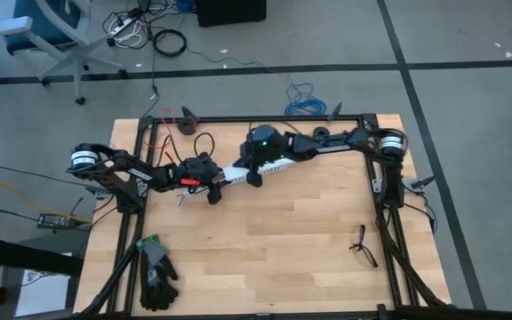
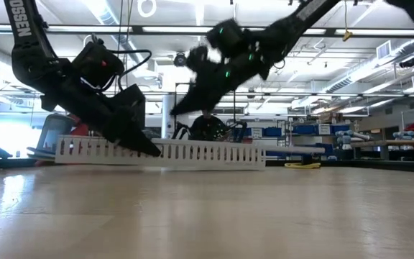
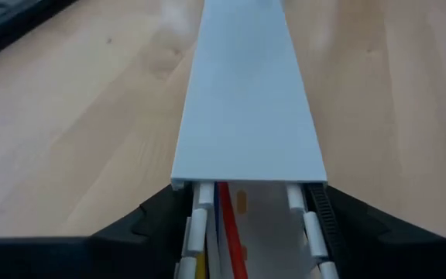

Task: Ziptie cables
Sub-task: Close the white cable duct

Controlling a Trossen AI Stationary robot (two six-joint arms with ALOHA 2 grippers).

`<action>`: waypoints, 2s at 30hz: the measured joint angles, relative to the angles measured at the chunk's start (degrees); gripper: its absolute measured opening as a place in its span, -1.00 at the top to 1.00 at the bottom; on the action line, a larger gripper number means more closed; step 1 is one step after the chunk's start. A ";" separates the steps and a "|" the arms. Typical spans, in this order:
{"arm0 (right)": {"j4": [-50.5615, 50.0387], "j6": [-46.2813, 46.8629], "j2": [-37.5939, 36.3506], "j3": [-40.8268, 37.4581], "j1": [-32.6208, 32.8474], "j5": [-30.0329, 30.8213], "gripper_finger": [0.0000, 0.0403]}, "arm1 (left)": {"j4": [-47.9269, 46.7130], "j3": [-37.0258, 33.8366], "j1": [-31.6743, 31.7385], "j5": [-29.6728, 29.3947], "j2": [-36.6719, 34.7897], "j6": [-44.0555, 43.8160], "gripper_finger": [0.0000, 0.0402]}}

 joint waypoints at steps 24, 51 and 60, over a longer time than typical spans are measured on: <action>-5.92 2.20 -9.00 -4.23 -1.36 4.19 1.00 | -1.15 0.05 0.00 3.51 -2.42 -2.02 -0.50; -11.39 10.05 -8.91 -6.96 2.22 13.61 1.00 | -24.20 -9.22 -10.54 -6.90 -31.77 -15.87 -0.47; -10.55 10.33 -8.91 -7.03 2.49 13.55 1.00 | -24.27 -9.00 -15.11 -13.98 -27.96 -17.49 -0.47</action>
